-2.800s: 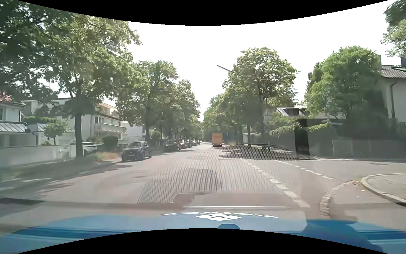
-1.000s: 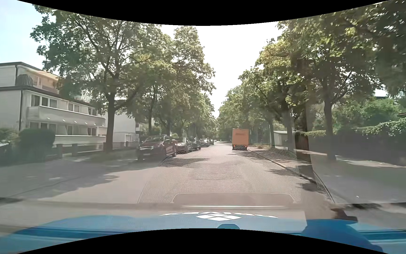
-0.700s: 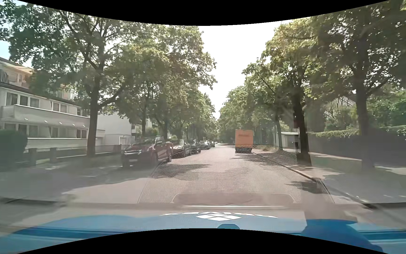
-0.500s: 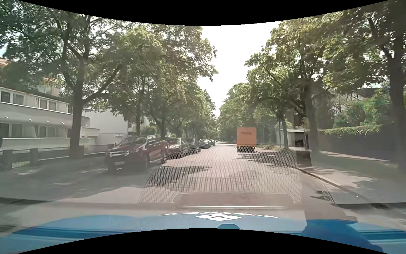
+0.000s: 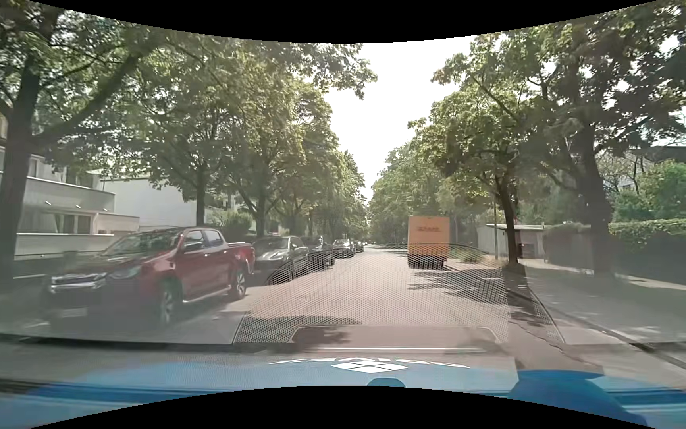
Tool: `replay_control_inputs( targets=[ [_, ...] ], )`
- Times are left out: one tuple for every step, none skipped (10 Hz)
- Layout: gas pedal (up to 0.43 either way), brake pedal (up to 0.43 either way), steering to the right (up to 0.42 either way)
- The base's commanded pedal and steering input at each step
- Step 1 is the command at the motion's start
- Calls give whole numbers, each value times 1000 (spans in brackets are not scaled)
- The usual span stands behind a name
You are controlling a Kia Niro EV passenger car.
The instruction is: Follow the waypoints while adhering to traffic rules and regulations
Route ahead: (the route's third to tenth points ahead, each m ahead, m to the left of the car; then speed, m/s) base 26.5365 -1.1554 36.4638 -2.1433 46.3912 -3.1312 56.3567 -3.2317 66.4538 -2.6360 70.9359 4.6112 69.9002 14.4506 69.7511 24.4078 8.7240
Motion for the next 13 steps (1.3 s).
replay_control_inputs(
  targets=[
    [150,0,8],
    [150,0,12],
    [150,0,19],
    [150,0,21],
    [150,0,19],
    [150,0,22],
    [150,0,26],
    [150,0,26],
    [150,0,26],
    [150,0,25],
    [150,0,25],
    [157,0,24],
    [157,0,23]
  ],
)
